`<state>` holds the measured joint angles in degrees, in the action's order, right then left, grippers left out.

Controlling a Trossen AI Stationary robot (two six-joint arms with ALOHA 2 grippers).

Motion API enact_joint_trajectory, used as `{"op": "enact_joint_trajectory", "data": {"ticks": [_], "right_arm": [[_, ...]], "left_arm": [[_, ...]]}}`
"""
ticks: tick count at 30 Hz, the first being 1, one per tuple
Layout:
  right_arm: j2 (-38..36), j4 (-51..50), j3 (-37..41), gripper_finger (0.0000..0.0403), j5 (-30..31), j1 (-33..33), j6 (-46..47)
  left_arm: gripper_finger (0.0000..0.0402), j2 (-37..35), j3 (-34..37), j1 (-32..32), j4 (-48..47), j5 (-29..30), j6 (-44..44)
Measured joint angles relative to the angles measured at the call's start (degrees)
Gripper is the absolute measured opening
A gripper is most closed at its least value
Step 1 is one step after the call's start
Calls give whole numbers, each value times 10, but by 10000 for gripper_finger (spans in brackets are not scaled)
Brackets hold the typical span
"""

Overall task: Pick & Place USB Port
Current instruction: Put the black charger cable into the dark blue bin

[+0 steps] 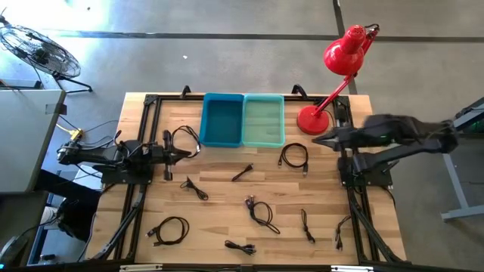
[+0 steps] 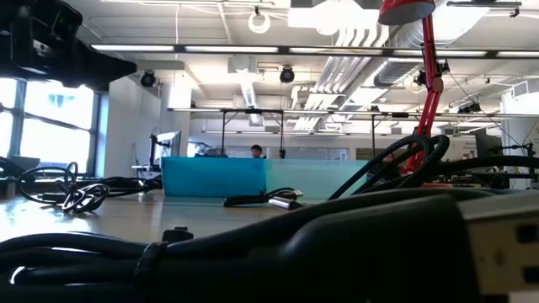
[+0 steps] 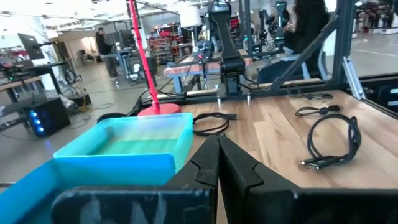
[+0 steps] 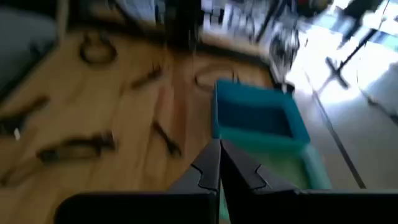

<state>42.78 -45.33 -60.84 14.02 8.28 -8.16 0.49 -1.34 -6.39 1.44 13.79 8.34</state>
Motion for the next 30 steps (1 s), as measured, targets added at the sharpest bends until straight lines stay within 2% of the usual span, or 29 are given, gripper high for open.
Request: {"op": "enact_joint_trajectory", "data": {"ticks": [5,10,16,21,25,30], "right_arm": [[138,-187,-117,1,20,-2,37],[219,-264,-148,0,-37,-25,62],[261,-259,-109,0,-127,-61,80],[277,-209,-44,8,-136,-92,122],[277,-149,16,38,-156,-112,129],[277,-78,82,105,-173,-124,139]], "left_arm": [[0,0,0,0,0,0,0],[0,0,0,0,0,2,5],[0,0,0,0,1,3,33],[0,0,0,0,1,3,40],[0,0,0,0,0,-4,32],[0,0,0,0,-2,-25,31]]}}
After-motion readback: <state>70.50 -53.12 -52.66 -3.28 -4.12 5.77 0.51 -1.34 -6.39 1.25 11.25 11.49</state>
